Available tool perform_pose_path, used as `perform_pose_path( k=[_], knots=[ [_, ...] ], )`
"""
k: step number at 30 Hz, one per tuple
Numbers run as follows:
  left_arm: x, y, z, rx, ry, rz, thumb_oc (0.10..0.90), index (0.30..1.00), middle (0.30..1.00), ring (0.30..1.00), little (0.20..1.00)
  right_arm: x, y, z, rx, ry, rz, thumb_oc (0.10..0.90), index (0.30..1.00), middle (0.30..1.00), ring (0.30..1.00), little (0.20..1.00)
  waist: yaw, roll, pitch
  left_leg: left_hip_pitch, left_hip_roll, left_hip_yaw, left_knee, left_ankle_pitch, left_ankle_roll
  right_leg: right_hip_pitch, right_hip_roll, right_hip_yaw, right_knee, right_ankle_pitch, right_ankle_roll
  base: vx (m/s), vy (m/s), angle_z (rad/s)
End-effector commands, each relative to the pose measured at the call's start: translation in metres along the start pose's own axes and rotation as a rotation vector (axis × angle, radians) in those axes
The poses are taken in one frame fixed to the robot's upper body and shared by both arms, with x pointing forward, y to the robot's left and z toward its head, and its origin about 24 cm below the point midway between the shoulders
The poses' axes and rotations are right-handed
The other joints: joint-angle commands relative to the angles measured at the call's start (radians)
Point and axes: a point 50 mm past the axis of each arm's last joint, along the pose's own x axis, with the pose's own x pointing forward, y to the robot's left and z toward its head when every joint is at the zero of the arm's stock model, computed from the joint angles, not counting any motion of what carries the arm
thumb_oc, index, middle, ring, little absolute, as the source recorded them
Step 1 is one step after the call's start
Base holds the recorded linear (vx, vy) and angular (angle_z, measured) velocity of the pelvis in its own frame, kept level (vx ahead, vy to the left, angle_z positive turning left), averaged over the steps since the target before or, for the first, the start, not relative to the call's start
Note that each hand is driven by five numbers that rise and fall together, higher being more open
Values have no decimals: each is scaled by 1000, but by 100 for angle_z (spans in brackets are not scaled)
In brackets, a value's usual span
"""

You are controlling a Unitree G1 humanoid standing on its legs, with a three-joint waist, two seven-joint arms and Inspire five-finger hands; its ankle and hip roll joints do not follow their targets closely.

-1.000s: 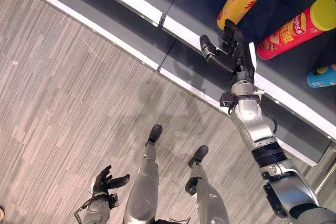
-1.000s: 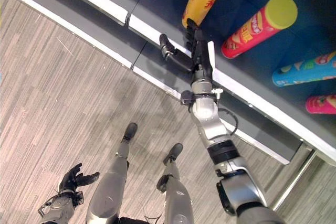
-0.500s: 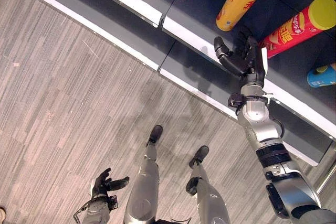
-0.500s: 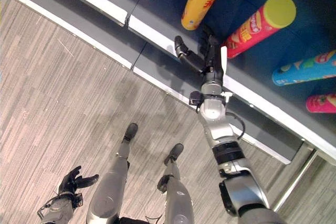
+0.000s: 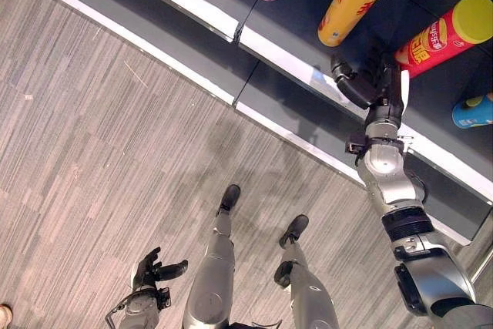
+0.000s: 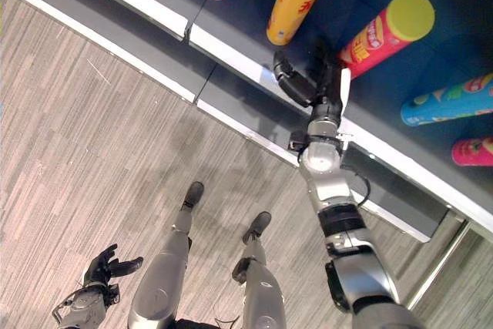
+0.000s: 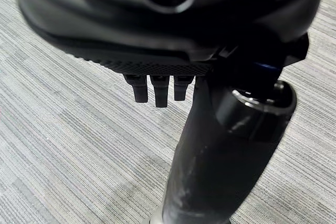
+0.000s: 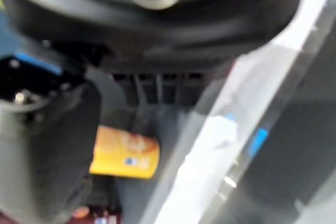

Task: Put the goods on the table back onto the shelves and tidy them up.

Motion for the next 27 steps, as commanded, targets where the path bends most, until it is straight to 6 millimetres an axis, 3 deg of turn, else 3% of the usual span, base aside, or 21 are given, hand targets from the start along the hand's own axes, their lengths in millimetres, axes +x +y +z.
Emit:
perform_pose_path(
  k=[1,11,17,27],
  knots=[
    [-4,36,-22,91,75,109,800,900,900,900,900,14,-19,32,-7,-155,-79,800,900,900,900,900,-28,-5,-51,14,22,-12,-26,-85,-4,80,-112,-22,97,-153,113,0,0,0],
    [-4,39,-24,92,89,123,800,900,900,900,900,9,-22,23,-24,-135,-95,800,900,900,900,900,-37,-3,-53,13,16,-10,-20,-90,-2,75,-112,-16,98,-152,113,0,0,0],
    [-5,26,-14,68,21,82,800,900,900,900,900,8,-28,18,-42,-118,-126,800,900,900,900,900,-41,5,-49,10,16,-6,-19,-89,0,73,-115,-14,97,-150,114,0,0,0],
    [-6,22,-10,57,-9,59,800,900,900,900,900,9,-37,16,-51,-107,-169,800,900,900,900,900,-42,12,-43,9,15,-4,-16,-90,0,71,-116,-15,98,-151,115,0,0,0]
  ],
)
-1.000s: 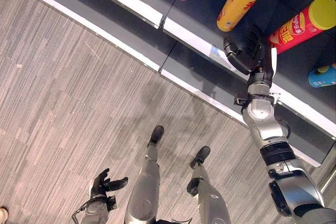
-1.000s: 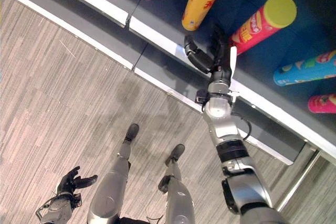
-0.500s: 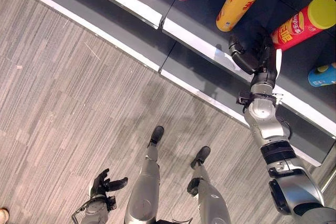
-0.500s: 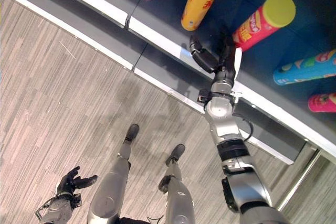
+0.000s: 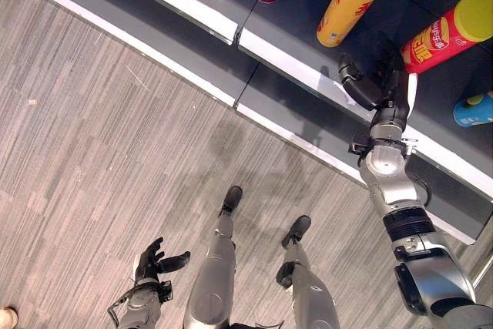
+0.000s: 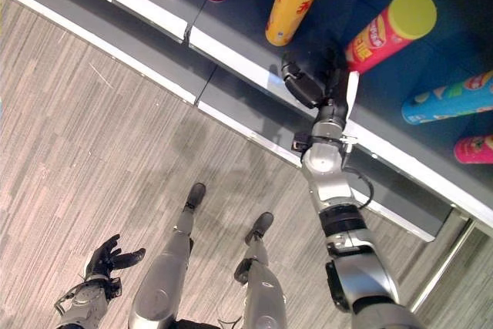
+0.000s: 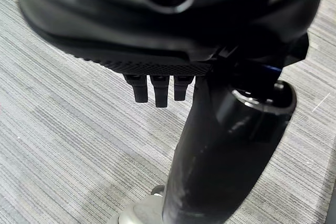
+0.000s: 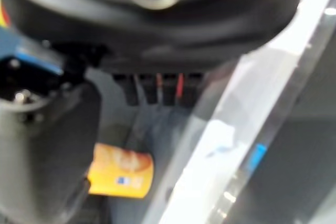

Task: Put the goods on the table back onto the shelves and tidy them up.

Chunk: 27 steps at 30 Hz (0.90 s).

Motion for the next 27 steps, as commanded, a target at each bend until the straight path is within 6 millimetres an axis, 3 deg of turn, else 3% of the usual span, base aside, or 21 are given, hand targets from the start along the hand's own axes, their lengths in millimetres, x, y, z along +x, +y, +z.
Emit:
perform_pose_path(
  k=[1,15,19,21,24,27],
  knots=[
    [-8,28,-25,74,67,83,800,900,900,900,900,10,-30,20,-21,-116,-118,800,900,900,900,900,-30,3,-38,8,27,-8,-19,-90,0,71,-104,-17,98,-153,113,0,0,0],
    [-8,32,-28,74,88,92,800,900,900,900,900,5,-30,16,-6,-107,-92,800,900,900,900,900,-36,-2,-42,14,28,-7,-18,-92,-1,73,-102,-14,101,-155,113,0,0,0],
    [-7,35,-29,64,102,109,800,900,900,900,900,-8,-12,33,28,-197,44,800,900,900,900,900,-45,-13,-46,18,32,-3,-19,-92,-1,75,-100,-12,100,-154,112,0,0,0],
    [-7,37,-32,69,125,115,800,900,900,900,900,-27,-1,52,117,-299,162,800,900,900,900,900,-60,-29,-57,21,35,2,-21,-90,-2,77,-98,-10,94,-149,114,0,0,0],
    [-9,43,-37,83,154,123,800,900,900,900,900,-49,0,69,200,-392,293,800,900,900,900,900,-80,-55,-76,44,48,15,-23,-99,-6,89,-91,0,89,-147,116,0,0,0],
    [-12,53,-45,90,201,136,800,900,900,900,900,-67,-7,67,268,-380,403,800,900,900,900,900,-108,-82,-116,61,56,32,-22,-104,-7,104,-87,5,75,-134,122,20,10,-8]
  ],
)
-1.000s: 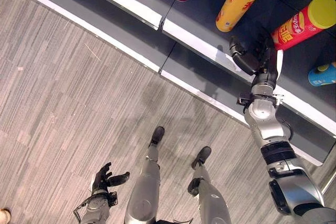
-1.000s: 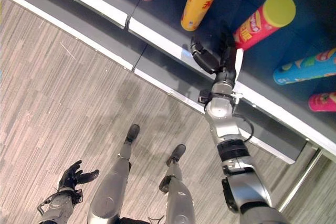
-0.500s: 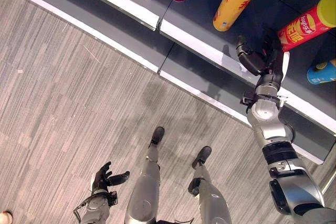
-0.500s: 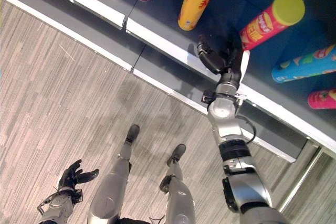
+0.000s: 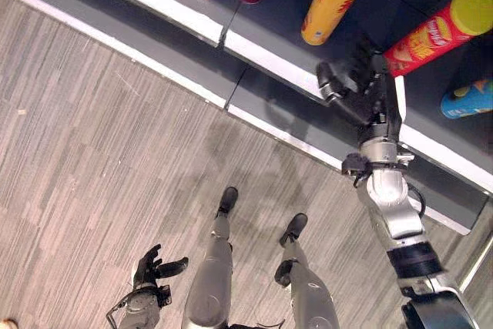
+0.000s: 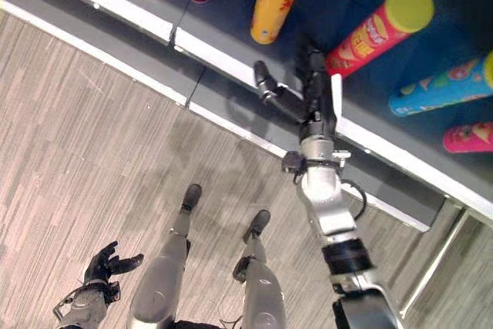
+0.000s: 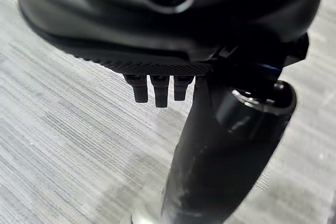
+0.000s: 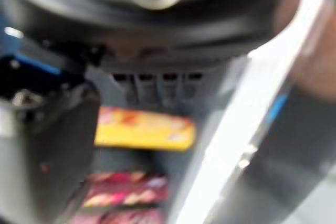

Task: Put the goods on the table back onto the shelves and tidy them up.

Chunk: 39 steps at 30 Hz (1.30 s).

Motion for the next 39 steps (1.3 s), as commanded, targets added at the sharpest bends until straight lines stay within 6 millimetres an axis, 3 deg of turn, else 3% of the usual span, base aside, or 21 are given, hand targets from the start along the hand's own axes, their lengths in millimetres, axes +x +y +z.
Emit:
perform_pose_path(
  k=[1,4,5,8,10,12,14,15,16,18,20,22,26,28,31,32,34,35,36,39],
  knots=[
    [-9,51,-37,81,141,113,800,900,900,900,900,-8,-16,35,94,-188,114,800,900,900,900,900,-46,-79,-128,35,51,27,-17,-102,-13,88,-92,-5,70,-131,125,26,30,-30],
    [-11,60,-44,127,176,115,800,900,900,900,900,-27,-25,27,122,-122,156,800,900,900,900,900,-82,-96,-178,76,55,58,-14,-118,-8,113,-91,15,56,-121,132,40,95,-31],
    [-14,65,-49,154,195,115,800,900,900,900,900,-38,-34,22,121,-80,154,800,900,900,900,900,-112,-101,-211,111,56,88,-12,-136,2,125,-94,41,48,-112,137,27,194,-49],
    [-15,70,-52,196,211,113,800,900,900,900,900,-51,-45,12,81,-2,140,800,900,900,900,900,-138,-104,-235,154,48,138,-4,-161,17,133,-101,90,33,-91,146,-10,174,-63],
    [-16,72,-53,220,214,95,800,900,900,900,900,-66,-55,-3,32,98,125,800,900,900,900,900,-179,-97,-275,204,29,220,-6,-180,34,123,-116,154,10,-45,166,-55,255,-88],
    [-13,73,-47,242,190,77,800,900,900,900,900,-73,-57,-13,-6,163,139,800,900,900,900,900,-196,-91,-280,245,30,281,-8,-191,42,100,-124,176,27,1,179,-125,158,-123],
    [-12,75,-43,256,179,70,800,900,900,900,900,-72,-57,-14,-7,166,148,800,900,900,900,900,-188,-82,-276,258,41,316,-4,-192,46,92,-136,138,37,5,180,-133,25,-183],
    [2,60,-5,268,49,19,800,900,900,900,900,-69,-50,-22,-16,214,187,800,900,900,900,900,-182,-56,-279,290,81,408,-9,-191,39,119,-184,-64,77,-16,163,-107,46,-169],
    [6,56,9,246,5,18,800,900,900,900,900,-65,-46,-23,-13,211,205,800,900,900,900,900,-166,-42,-292,324,106,467,-22,-200,25,156,-194,-167,88,-39,166,-140,41,-156],
    [4,55,11,239,-22,-3,800,900,900,900,900,-65,-47,-33,-73,263,220,800,900,900,900,900,-134,-54,-316,349,117,563,-35,-183,17,209,-211,-304,72,-21,164,-29,-42,-201],
    [3,52,11,248,-32,-18,800,900,900,900,900,-67,-50,-34,-91,276,210,800,900,900,900,900,-130,-58,-321,361,120,589,-40,-181,15,204,-209,-303,67,-18,161,72,-140,-177],
    [1,48,7,236,-28,-17,800,900,900,900,900,-79,-71,-39,-159,320,107,800,900,900,900,900,-153,-65,-343,378,159,621,-7,-177,-12,216,-178,-283,23,-7,165,161,-295,-64],
    [1,38,12,209,-65,-35,800,900,900,900,900,-91,-91,-38,-229,322,-43,800,900,900,900,900,-180,-44,-360,412,215,657,6,-169,-44,222,-132,-261,17,-37,151,110,-218,-59],
    [0,32,17,168,-82,-36,800,900,900,900,900,-97,-102,-35,-277,317,-123,800,900,900,900,900,-217,-18,-375,445,276,700,39,-154,-68,228,-80,-233,13,-86,119,146,-250,-43],
    [-14,41,11,185,-140,-42,800,900,900,900,900,-93,-110,-28,-331,273,-178,800,900,900,900,900,-210,7,-367,460,349,715,140,-125,-87,244,-9,-196,8,-138,75,132,-282,-71],
    [-17,41,1,146,-106,-52,800,900,900,900,900,-90,-110,-21,-345,235,-190,800,900,900,900,900,-210,15,-364,473,402,720,233,-77,-96,266,40,-177,4,-177,43,195,-313,-95],
    [-19,42,-3,134,-93,-44,800,900,900,900,900,-86,-110,-19,-361,219,-194,800,900,900,900,900,-203,20,-356,473,416,704,285,-58,-91,279,62,-159,4,-196,25,109,-191,-87],
    [-22,43,-9,101,-84,-29,800,900,900,900,900,-73,-104,-14,-377,175,-174,800,900,900,900,900,-162,15,-336,429,367,582,371,-69,-50,288,87,-113,4,-223,7,71,-168,-119],
    [-24,41,-18,64,-55,-16,800,900,900,900,900,-59,-95,-10,-406,132,-147,800,900,900,900,900,-123,-10,-326,320,238,451,412,-145,12,293,87,-69,4,-224,2,152,-187,-150],
    [-28,38,-29,63,-18,-28,800,900,900,900,900,-50,-94,-6,-441,102,-154,800,900,900,900,900,-88,-16,-308,262,190,426,366,-199,27,314,84,-20,4,-232,10,129,-18,-137]
  ],
)
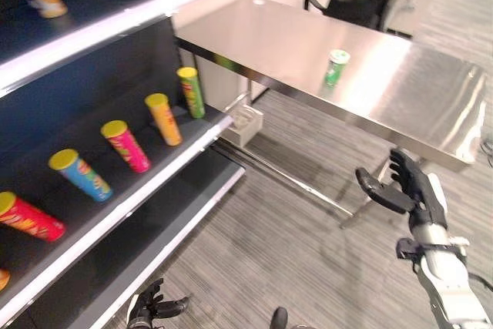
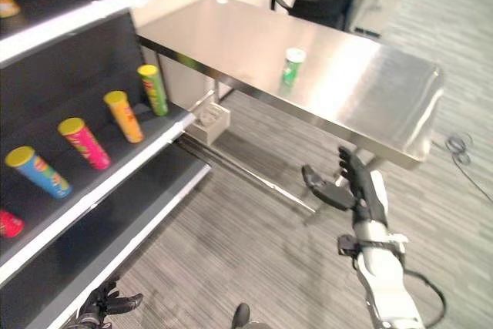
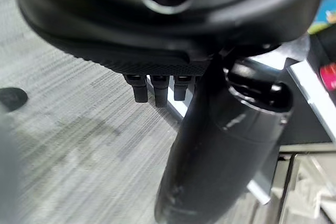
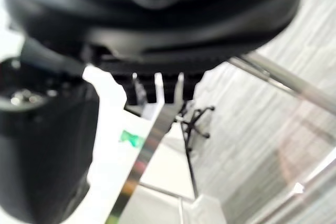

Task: Put the goods on the table back onto the shelves and tidy them up.

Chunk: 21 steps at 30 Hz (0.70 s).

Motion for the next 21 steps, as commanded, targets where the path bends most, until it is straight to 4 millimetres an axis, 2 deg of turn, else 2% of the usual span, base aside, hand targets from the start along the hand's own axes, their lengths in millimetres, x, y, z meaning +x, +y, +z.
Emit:
perform_pose_path(
  k=[1,3,4,5,6,8,9,10,13,14,15,16,18,21],
  knots=[
    [5,14,29,19,-125,35,800,900,900,900,900,21,-24,60,-66,-302,-145,800,900,900,900,900,64,-2,26,-113,-67,36,-70,-66,90,92,-12,-70,-13,-169,186,159,37,-34],
    [4,9,24,21,-104,26,800,900,900,900,900,25,-22,66,-88,-327,-150,800,900,900,900,900,92,9,33,-170,-139,-14,-173,-4,88,106,10,-47,-13,-174,186,175,26,-3],
    [4,7,21,25,-91,19,800,900,900,900,900,27,-22,69,-82,-335,-151,800,900,900,900,900,107,19,35,-193,-173,-41,-244,47,83,118,26,-36,-13,-182,187,225,30,-48],
    [4,3,19,24,-86,11,800,900,900,900,900,29,-22,73,-81,-351,-160,800,900,900,900,900,118,27,36,-229,-194,-44,-306,84,78,134,38,-34,-13,-195,183,326,34,-67],
    [6,0,18,34,-72,-1,800,900,900,900,900,31,-23,78,-67,-375,-175,800,900,900,900,900,132,44,38,-252,-200,13,-398,124,66,163,62,-35,-13,-219,177,327,46,-63],
    [6,-2,17,47,-61,-6,800,900,900,900,900,31,-23,89,-54,-424,-201,800,900,900,900,900,134,60,31,-263,-190,120,-451,152,68,195,89,-43,-13,-249,171,318,75,-26],
    [6,-2,16,47,-58,-7,800,900,900,900,900,31,-22,93,-49,-440,-202,800,900,900,900,900,137,60,24,-255,-197,139,-458,148,67,213,95,-35,-13,-265,171,272,83,-15],
    [4,-1,12,45,-47,-2,800,900,900,900,900,32,-20,97,-42,-457,-191,800,900,900,900,900,142,65,15,-240,-194,176,-459,157,94,218,106,-33,-13,-258,171,311,101,-12],
    [3,4,6,67,-19,16,800,900,900,900,900,35,-16,105,-42,-489,-180,800,900,900,900,900,150,44,-13,-214,-204,174,-457,190,122,264,108,6,-13,-286,167,295,109,-34],
    [3,4,6,68,-19,16,800,900,900,900,900,35,-15,105,-42,-489,-180,800,900,900,900,900,151,43,-12,-213,-204,176,-457,190,122,265,108,7,-13,-286,167,351,94,-34],
    [5,9,8,79,-14,37,800,900,900,900,900,36,-16,108,-33,-500,-201,800,900,900,900,900,156,10,-22,-198,-209,182,-429,173,140,275,84,19,41,-306,171,335,85,-30],
    [6,11,10,88,-17,42,800,900,900,900,900,36,-20,108,-35,-501,-227,800,900,900,900,900,159,-3,-28,-189,-210,187,-415,155,150,270,70,14,93,-316,180,447,126,-27],
    [8,14,17,117,-32,49,800,900,900,900,900,33,-35,111,-40,-520,-316,800,900,900,900,900,144,-20,-31,-155,-220,187,-399,108,175,226,28,-6,256,-310,226,287,119,-26],
    [12,11,29,151,-71,37,800,900,900,900,900,29,-65,121,-54,-563,-452,800,900,900,900,900,90,-14,-12,-109,-238,160,-385,56,206,102,-51,-27,540,-178,307,165,160,11]
  ],
)
